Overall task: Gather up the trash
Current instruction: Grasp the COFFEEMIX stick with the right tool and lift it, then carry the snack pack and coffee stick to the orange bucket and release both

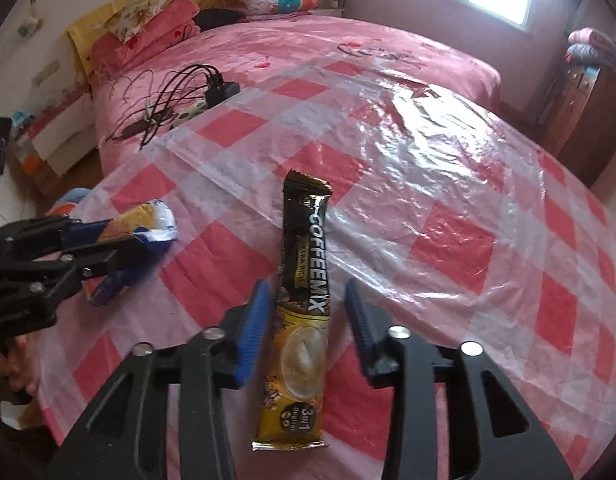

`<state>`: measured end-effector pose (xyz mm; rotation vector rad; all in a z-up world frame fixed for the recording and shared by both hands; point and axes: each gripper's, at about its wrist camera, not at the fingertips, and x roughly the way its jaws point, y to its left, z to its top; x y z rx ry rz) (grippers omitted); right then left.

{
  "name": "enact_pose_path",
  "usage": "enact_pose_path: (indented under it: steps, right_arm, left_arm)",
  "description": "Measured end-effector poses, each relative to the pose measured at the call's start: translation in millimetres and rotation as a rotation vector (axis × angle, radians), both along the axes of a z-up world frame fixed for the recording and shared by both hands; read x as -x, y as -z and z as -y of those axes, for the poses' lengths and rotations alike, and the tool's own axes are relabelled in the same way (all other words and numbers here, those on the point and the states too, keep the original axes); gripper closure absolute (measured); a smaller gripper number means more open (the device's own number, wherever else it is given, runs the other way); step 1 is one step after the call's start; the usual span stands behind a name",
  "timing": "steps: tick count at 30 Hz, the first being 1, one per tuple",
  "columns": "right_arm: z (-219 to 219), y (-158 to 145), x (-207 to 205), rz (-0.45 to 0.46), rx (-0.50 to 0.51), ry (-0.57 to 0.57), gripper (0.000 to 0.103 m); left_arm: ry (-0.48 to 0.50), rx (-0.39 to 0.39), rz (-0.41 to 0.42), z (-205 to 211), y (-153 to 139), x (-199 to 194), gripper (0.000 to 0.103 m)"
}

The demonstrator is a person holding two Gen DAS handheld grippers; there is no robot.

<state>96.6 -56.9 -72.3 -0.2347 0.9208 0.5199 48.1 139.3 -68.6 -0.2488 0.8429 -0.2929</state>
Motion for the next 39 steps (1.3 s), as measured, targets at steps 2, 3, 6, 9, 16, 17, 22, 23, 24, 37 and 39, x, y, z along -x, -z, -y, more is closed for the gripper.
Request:
enact_pose_path:
  steps: [2, 3, 6, 9, 16, 17, 22, 23, 24, 37, 39]
  right_arm:
    - [-1, 1, 0, 0.010, 0.000, 0.008, 0.074]
    - [-1, 1, 1, 0.014, -0.001, 0.012, 0.075]
    - [-2, 2, 3, 0.017, -0.014, 0.023, 0.079]
    - [-2, 0, 8, 0.021, -0.021, 0.031, 0.085]
    - [-7, -2, 19, 0.029, -0.023, 0.038, 0.088]
    - [-8, -2, 20, 0.030, -0.023, 0.038, 0.088]
    - [-12, -9, 31, 0.056, -0.024, 0.049, 0.089]
    - [-13, -12, 33, 0.061, -0.025, 0.050, 0.089]
    - [-13, -14, 34, 0.067, -0.024, 0.051, 0.089]
    - [-38, -42, 60, 0.139, -0.006, 0.017, 0.089]
    - [-44, -46, 64, 0.149, -0.002, 0.006, 0.089]
  left_arm:
    - [-0.003, 0.000, 0.001, 0, 0, 1, 0.069]
    - [-0.006, 0.000, 0.003, 0, 0, 1, 0.069]
    - [-0.008, 0.001, 0.006, -1, -1, 4, 0.069]
    - [-0.012, 0.005, 0.008, -2, -2, 7, 0.069]
    - [-0.029, 0.023, 0.024, -10, -6, 16, 0.069]
    - [-0.030, 0.025, 0.027, -11, -7, 17, 0.069]
    - [-0.039, 0.031, 0.042, -19, -14, 26, 0.069]
    - [-0.042, 0.032, 0.046, -20, -16, 28, 0.069]
    - [-0.046, 0.033, 0.050, -22, -17, 31, 0.069]
    - [-0.095, 0.048, 0.093, -51, -33, 57, 0.069]
    - [-0.105, 0.049, 0.097, -56, -35, 60, 0.069]
